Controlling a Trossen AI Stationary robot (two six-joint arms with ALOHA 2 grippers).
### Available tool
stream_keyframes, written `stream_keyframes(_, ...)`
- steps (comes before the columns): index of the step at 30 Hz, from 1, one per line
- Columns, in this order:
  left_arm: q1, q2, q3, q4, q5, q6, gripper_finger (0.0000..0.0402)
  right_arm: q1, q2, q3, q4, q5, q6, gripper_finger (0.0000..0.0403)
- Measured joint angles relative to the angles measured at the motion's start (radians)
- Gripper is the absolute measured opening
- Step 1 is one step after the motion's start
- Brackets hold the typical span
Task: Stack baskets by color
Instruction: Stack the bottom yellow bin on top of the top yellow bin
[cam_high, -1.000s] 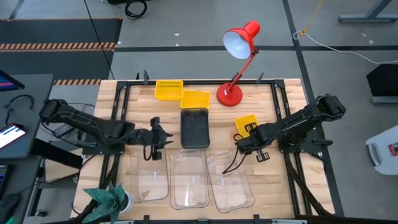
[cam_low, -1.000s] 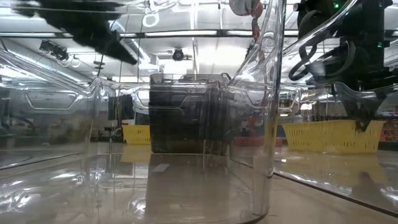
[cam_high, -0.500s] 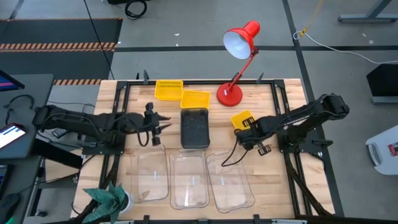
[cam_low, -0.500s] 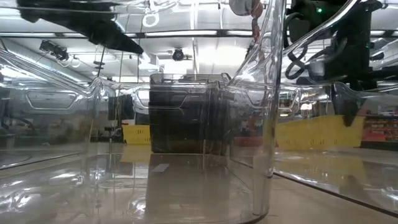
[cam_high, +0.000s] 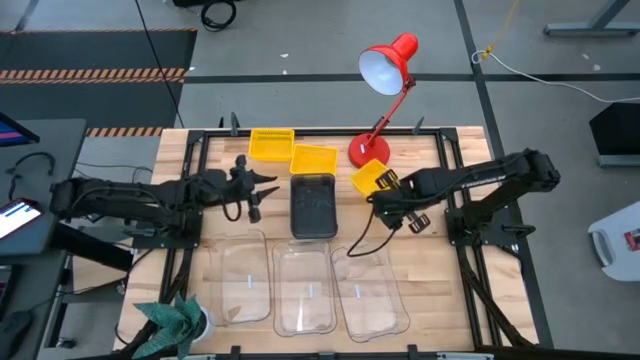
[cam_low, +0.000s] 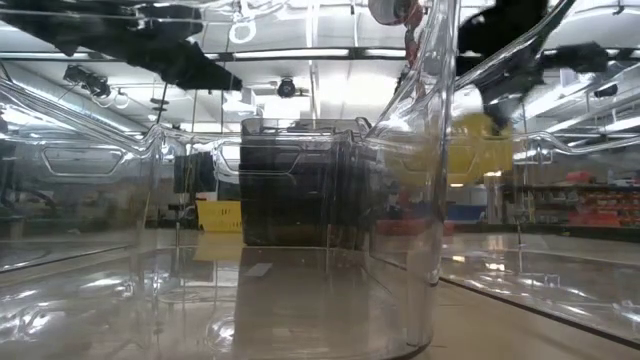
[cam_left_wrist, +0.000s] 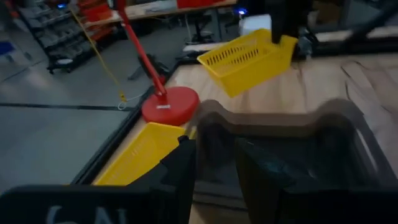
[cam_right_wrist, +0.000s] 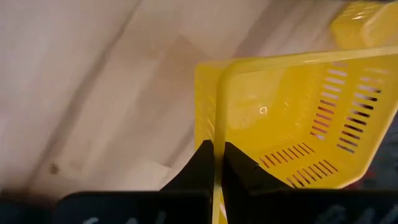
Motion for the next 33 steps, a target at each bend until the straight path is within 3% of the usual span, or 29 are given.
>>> stream_keyframes(7,0.067,0.027,0.008,0.071,0.000,-0.037,0.0116,-0.072,0.063,0.173,-0.058,0.035,-0.192,0.0012)
stream_keyframes(14,0.106,0.171,0.162,-0.041,0.000,0.036,0.0116,-0.185,0.063,0.249,0.018,0.119,-0.458,0.0012)
stream_keyframes(23,0.145,0.364,0.431,-0.267,0.041,0.165,0.0116,-0.287,0.064,0.249,0.183,0.072,-0.789,0.0012)
stream_keyframes(33,0.193,0.419,0.507,-0.263,0.087,0.199,0.0116,-0.410,0.064,0.249,0.334,-0.103,-1.026,0.0012)
